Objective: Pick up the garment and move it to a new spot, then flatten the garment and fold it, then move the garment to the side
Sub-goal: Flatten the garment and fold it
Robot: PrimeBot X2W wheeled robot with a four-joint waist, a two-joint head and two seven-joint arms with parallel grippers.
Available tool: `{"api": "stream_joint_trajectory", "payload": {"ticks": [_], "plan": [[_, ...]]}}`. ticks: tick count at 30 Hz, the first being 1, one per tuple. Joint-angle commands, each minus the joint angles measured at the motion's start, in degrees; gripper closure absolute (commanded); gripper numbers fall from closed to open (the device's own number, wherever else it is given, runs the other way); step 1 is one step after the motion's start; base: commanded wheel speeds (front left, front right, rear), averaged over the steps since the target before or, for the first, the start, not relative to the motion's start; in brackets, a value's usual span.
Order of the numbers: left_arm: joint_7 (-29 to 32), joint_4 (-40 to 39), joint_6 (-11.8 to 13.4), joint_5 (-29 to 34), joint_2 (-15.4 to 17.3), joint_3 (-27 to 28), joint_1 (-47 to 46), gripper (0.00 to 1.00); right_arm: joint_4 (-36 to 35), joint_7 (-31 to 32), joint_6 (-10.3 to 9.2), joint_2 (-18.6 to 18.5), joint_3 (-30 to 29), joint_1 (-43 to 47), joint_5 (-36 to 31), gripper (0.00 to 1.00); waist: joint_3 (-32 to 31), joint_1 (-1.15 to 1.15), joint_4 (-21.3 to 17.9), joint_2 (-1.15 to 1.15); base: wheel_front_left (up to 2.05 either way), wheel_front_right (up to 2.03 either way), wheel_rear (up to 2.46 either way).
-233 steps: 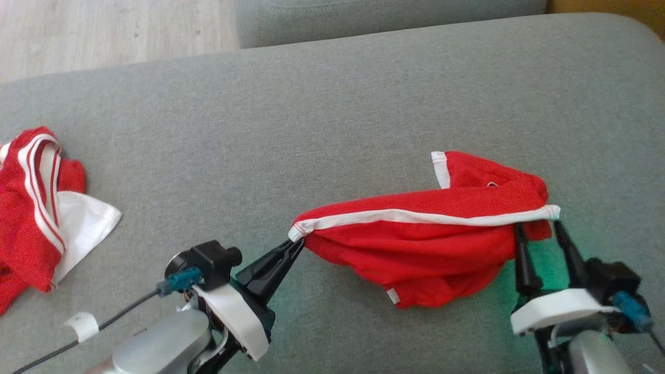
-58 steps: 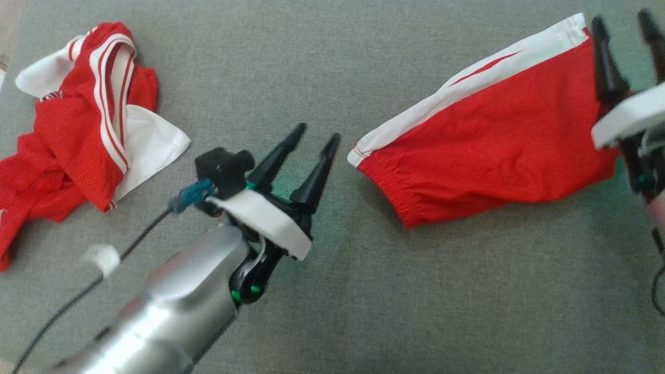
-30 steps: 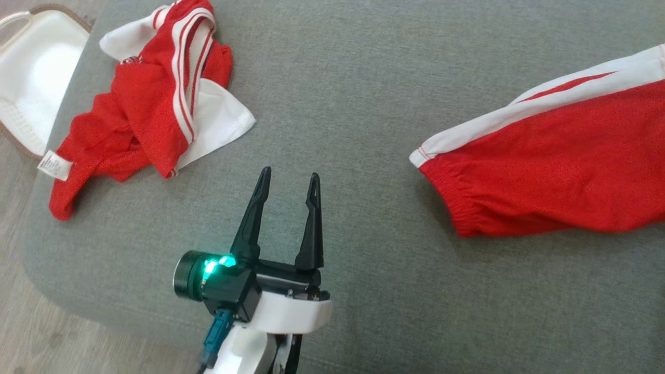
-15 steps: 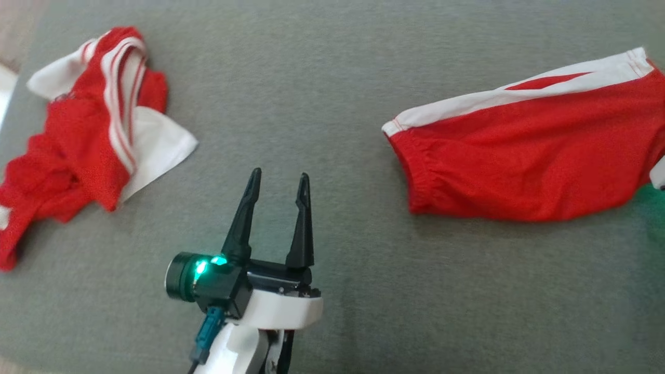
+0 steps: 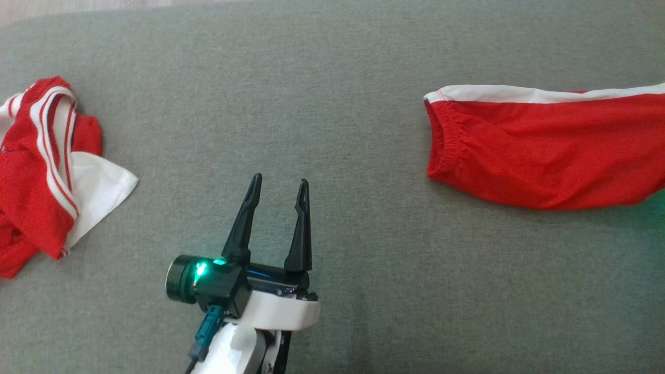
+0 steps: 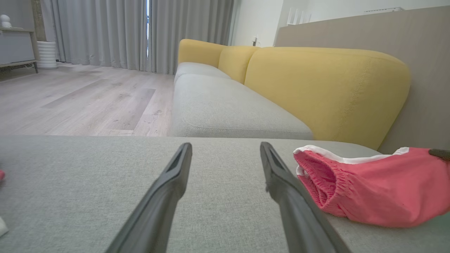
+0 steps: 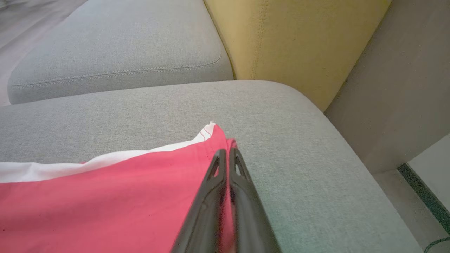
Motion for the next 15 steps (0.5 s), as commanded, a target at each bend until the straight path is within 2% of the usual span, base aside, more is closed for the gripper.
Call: {"api": "stream_joint_trajectory", "payload": {"ticks": [1,7,15], "plan": [[-0.45,-1.23,-0.2,0.57,-0.09,1.89,0.12,0.0,-0.76,-1.17,0.39,-1.33,0.68,-0.33,-0.61,1.0,-0.52,0.0,-0.59,0.0,0.0,0.0,0.0],[-0.45,0.14,-0.74,0.58,-0.09,2.05,0.62,0.0,-4.04,-3.99,0.39,0.81,2.35,-1.98,-3.14,1.0,-2.43,0.0,-1.13,0.0,0.0,0.0,0.0],[-0.45,1.57,-1.39,-0.39,-0.09,1.43,2.77,0.0,-13.5,-4.61,0.39,5.05,5.22,-2.39,-7.65,1.0,-6.53,0.0,-0.3,0.0,0.0,0.0,0.0]]}}
